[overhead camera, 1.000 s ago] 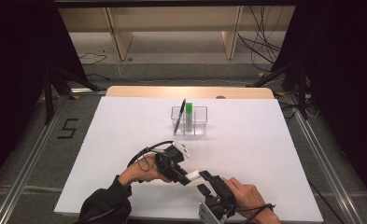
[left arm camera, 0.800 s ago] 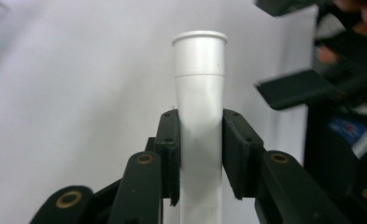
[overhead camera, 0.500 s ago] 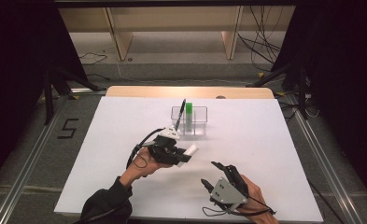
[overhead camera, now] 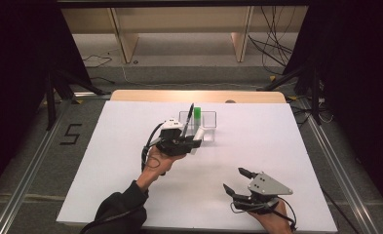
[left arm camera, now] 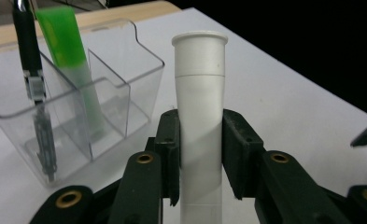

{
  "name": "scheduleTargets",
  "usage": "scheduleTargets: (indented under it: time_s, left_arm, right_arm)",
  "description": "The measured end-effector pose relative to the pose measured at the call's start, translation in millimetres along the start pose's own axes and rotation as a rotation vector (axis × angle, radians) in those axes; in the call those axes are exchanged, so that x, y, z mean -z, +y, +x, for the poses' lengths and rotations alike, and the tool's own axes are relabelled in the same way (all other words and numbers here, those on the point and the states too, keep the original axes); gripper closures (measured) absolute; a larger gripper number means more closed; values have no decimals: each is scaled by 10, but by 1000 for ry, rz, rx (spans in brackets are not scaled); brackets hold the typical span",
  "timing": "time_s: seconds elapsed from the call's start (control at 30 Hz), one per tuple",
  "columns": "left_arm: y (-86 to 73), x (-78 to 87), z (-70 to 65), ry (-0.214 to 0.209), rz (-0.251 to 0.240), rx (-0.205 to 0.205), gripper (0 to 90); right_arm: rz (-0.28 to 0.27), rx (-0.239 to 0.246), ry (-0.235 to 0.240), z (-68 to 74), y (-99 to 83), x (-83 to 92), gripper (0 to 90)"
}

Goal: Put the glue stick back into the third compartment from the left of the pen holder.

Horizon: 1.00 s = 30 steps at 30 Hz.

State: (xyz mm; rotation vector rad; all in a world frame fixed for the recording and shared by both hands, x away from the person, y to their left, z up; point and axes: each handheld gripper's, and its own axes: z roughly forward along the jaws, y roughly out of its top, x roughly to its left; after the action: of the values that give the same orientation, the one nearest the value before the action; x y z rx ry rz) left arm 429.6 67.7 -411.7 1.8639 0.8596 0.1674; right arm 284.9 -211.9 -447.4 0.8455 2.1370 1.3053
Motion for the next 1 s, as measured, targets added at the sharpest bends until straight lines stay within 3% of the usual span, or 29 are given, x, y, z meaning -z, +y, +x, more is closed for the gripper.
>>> scheduleTargets:
  time_s: [0.1,0.37,0.57,0.83,1.0]
  left_arm:
    - [62,-51,8,12,-23,8,696]
    - [253,-222,11,67,-89,12,695]
    - [400,-351,70,97,-118,7,695]
    - [538,-466,110,91,-144,5,696]
    - [593,-547,178,103,-146,7,696]
  right_arm:
    - [18,-48,-5,-48,-43,45,295]
    - [52,-45,-21,-11,-97,107,299]
    - [41,-66,-14,-6,-119,140,294]
    - [9,-137,0,-37,-141,198,242]
    - [8,-151,8,-39,-150,223,244]
